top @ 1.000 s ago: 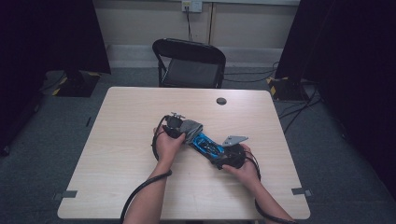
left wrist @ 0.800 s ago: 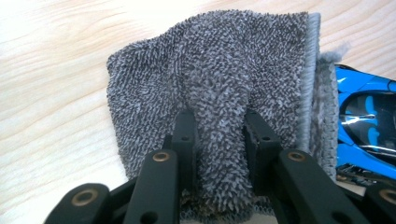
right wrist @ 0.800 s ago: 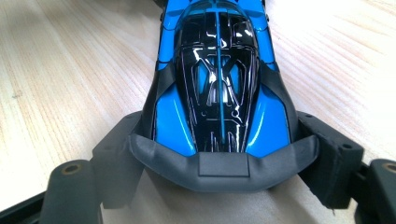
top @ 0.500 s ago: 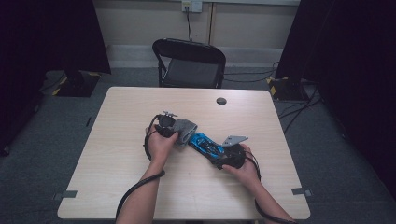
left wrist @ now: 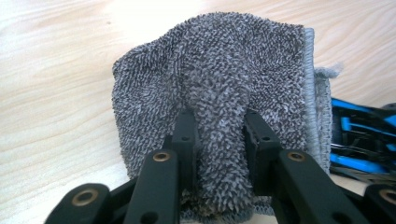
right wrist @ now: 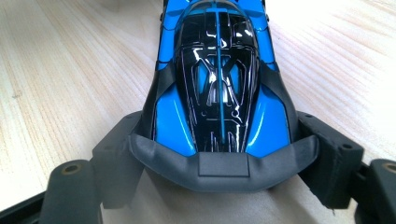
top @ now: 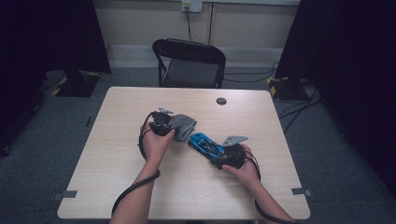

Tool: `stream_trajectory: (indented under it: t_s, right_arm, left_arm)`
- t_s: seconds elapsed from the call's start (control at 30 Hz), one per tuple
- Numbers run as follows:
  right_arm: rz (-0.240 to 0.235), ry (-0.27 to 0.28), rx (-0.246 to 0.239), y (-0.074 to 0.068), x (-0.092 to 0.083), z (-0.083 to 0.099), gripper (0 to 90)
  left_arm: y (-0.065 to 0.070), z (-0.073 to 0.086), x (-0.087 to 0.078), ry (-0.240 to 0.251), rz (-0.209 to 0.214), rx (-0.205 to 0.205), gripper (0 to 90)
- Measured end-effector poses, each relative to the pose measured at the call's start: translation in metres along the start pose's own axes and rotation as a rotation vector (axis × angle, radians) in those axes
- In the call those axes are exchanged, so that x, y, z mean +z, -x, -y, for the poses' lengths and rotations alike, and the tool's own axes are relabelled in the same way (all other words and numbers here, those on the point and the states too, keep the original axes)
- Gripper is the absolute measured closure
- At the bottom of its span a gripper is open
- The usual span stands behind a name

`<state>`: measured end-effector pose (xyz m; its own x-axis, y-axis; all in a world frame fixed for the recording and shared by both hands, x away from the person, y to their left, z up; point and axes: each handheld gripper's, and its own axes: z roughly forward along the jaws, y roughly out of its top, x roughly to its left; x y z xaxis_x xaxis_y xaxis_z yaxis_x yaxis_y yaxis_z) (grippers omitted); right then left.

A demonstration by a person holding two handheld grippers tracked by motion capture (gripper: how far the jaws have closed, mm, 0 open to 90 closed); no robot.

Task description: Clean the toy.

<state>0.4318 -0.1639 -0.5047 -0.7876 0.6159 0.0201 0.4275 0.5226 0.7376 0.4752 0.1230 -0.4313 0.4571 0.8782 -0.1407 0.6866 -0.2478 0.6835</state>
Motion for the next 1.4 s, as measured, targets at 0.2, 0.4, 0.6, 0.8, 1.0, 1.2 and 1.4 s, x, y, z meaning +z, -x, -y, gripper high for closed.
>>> stream_trajectory:
  t_s: [0.2, 0.4, 0.6, 0.8, 1.0, 1.2, 1.4]
  right_arm:
    - [0.0, 0.0, 0.0, 0.0, 0.0, 0.0, 24.1]
    - [0.0, 0.0, 0.0, 0.0, 0.0, 0.0, 24.1]
    - [0.0, 0.0, 0.0, 0.0, 0.0, 0.0, 24.1]
    - [0.0, 0.0, 0.0, 0.0, 0.0, 0.0, 24.1]
    - [0.0, 0.0, 0.0, 0.0, 0.0, 0.0, 24.1]
    - [0.0, 0.0, 0.0, 0.0, 0.0, 0.0, 24.1]
    - [0.001, 0.001, 0.001, 0.0, 0.0, 0.0, 24.1]
  left_arm:
    - [0.008, -0.002, -0.008, 0.023, 0.027, 0.017, 70.2]
    - [0.019, -0.001, -0.012, 0.025, 0.057, 0.051, 70.7]
    - [0.03, 0.0, -0.015, 0.037, 0.078, 0.076, 70.7]
    - [0.038, 0.0, -0.018, 0.04, 0.097, 0.091, 70.7]
    - [0.053, 0.003, -0.016, 0.037, 0.117, 0.121, 70.6]
    - [0.065, 0.006, -0.011, 0.029, 0.134, 0.14, 70.6]
    - [0.077, 0.007, -0.003, 0.021, 0.144, 0.166, 70.6]
